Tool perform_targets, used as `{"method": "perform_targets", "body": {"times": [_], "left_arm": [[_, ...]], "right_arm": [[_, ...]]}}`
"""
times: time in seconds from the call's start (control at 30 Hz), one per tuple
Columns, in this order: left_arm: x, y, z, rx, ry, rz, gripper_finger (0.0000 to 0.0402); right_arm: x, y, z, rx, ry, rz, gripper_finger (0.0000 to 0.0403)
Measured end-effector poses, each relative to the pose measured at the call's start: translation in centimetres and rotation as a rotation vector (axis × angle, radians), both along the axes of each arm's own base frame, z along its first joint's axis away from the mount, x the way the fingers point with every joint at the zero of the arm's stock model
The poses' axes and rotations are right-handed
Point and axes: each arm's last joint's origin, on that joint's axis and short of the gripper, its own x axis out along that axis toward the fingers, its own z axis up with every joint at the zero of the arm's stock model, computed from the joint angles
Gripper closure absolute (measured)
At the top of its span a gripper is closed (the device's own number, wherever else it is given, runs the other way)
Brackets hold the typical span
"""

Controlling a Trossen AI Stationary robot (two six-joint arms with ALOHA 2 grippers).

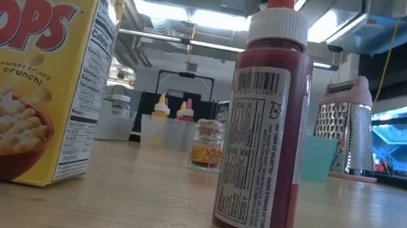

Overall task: Pick & Place Kitchen Items
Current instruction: Put the top red food coloring bottle into the transparent bin

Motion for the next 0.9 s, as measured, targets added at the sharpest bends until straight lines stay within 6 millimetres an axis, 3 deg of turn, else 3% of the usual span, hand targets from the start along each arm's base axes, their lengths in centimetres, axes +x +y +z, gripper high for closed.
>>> {"method": "perform_targets", "body": {"times": [0.9], "left_arm": [[0.64,0.84,-0.60,0.013,0.033,0.064,0.0137]], "right_arm": [[0.15,-0.39,-0.09,-0.020,0.000,0.005,0.0267]]}}
